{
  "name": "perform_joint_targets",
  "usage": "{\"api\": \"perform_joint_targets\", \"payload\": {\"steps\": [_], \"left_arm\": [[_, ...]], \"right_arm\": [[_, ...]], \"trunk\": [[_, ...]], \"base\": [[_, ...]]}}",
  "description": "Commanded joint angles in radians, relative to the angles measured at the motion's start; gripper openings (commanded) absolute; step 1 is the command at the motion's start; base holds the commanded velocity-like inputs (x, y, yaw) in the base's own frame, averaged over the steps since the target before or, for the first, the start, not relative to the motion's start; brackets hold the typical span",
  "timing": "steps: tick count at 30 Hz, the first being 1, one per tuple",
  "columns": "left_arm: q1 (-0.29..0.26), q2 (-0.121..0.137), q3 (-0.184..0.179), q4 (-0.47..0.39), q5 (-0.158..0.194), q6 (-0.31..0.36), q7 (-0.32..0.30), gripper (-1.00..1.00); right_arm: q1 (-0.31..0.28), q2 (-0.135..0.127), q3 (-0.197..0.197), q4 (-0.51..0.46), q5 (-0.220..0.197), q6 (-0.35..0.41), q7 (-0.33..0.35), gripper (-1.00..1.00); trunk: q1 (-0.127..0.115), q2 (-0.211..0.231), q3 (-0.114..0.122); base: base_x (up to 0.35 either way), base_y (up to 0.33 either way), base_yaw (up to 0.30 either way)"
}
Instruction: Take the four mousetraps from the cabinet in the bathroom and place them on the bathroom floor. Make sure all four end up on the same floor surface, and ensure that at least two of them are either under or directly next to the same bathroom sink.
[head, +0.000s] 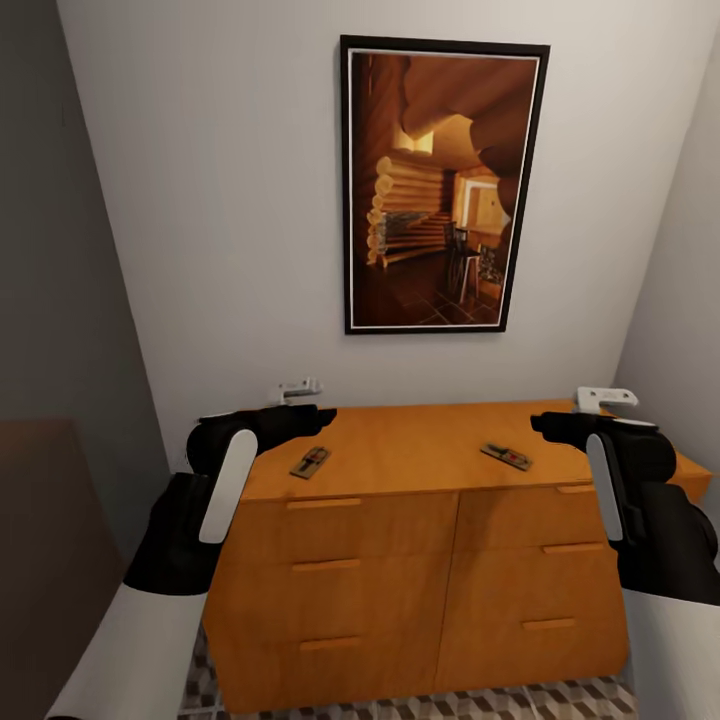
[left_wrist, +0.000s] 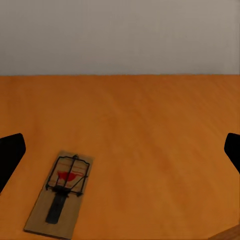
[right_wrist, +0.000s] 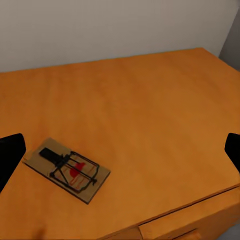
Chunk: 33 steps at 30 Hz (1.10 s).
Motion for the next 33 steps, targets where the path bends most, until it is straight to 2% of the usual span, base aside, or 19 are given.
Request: {"api": "perform_joint_targets", "payload": {"steps": [1, 10, 24, 33], "left_arm": [[-0.001, 0.000, -0.006, 0.000, 0.010, 0.003, 0.010, 1.00], [-0.001, 0.000, -0.033, 0.001, 0.007, -0.001, 0.013, 1.00], [-0.001, 0.001, -0.041, 0.001, 0.007, -0.002, 0.012, 1.00], [-0.001, 0.001, -0.042, 0.001, 0.007, -0.004, 0.014, 1.00]], "right_arm": [[-0.001, -0.001, 0.001, -0.001, 0.000, 0.004, -0.003, 1.00], [-0.003, -0.002, 0.003, -0.002, -0.001, 0.004, -0.001, 1.00], [-0.003, 0.002, 0.003, 0.000, -0.004, 0.004, 0.002, 1.00], [-0.003, 0.001, 0.001, -0.002, -0.001, 0.004, 0.001, 1.00]], "trunk": [[0.000, -0.001, -0.001], [0.000, -0.001, -0.001], [0.000, -0.001, -0.001], [0.000, -0.001, -0.001]], "base": [[0.270, 0.000, 0.000], [0.300, 0.000, 0.000], [0.315, 0.000, 0.000], [0.112, 0.000, 0.000]]}}
